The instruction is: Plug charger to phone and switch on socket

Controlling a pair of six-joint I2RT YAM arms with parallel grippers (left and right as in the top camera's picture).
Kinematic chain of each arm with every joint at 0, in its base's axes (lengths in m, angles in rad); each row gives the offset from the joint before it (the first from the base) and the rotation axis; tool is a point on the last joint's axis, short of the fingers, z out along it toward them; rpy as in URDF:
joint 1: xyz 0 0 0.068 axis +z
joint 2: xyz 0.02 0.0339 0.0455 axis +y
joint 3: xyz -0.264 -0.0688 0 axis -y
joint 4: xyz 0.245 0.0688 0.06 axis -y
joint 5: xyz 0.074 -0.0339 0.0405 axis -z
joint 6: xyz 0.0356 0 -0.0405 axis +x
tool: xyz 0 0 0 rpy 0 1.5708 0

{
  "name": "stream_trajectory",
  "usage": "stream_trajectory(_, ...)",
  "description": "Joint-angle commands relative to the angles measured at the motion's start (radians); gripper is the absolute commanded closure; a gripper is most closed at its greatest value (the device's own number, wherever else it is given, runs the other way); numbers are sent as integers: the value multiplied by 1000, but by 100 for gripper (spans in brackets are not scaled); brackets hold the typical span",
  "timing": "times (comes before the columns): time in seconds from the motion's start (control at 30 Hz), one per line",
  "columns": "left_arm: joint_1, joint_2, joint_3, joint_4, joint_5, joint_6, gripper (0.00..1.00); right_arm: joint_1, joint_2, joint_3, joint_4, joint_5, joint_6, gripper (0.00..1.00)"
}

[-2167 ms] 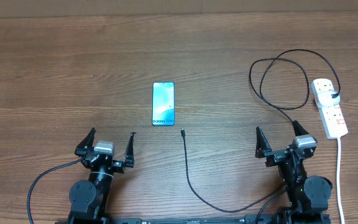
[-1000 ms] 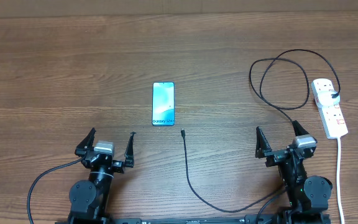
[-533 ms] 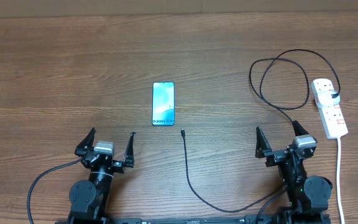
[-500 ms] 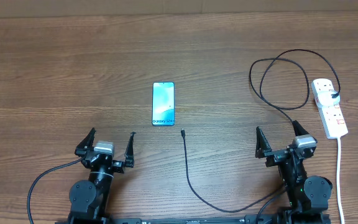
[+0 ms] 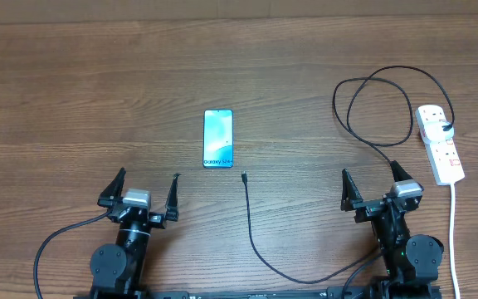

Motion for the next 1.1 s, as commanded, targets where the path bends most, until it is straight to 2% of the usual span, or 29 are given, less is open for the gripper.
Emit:
stream_trajectory(0.0,8,-12,61,3,66,-59,0,6,-7,-10,3,-5,2,0)
stream_trajectory(0.2,8,19,339,-169,81,-108,0,6,-7,-10,3,-5,2,0)
stream_trajectory(0.33,8,151,603,-364,82,-148,0,6,-7,-10,3,-5,2,0)
stream_trajectory(0.43,8,315,823,-527,102,-165,0,6,-7,-10,3,-5,2,0)
stream_trajectory(0.67,8,834,1421,-983,201,-164,0,6,-7,-10,3,-5,2,0)
stream_trajectory(0.87,-6,1263,1891,-1368,203,-152,0,6,-7,-10,3,-5,2,0)
stream_trajectory(0.97,-28,1457,2042,-1512,204,-153,0,6,-7,-10,3,-5,2,0)
stream_trajectory(1.07,-49,1571,2072,-1560,228,-173,0,6,-7,-10,3,-5,2,0)
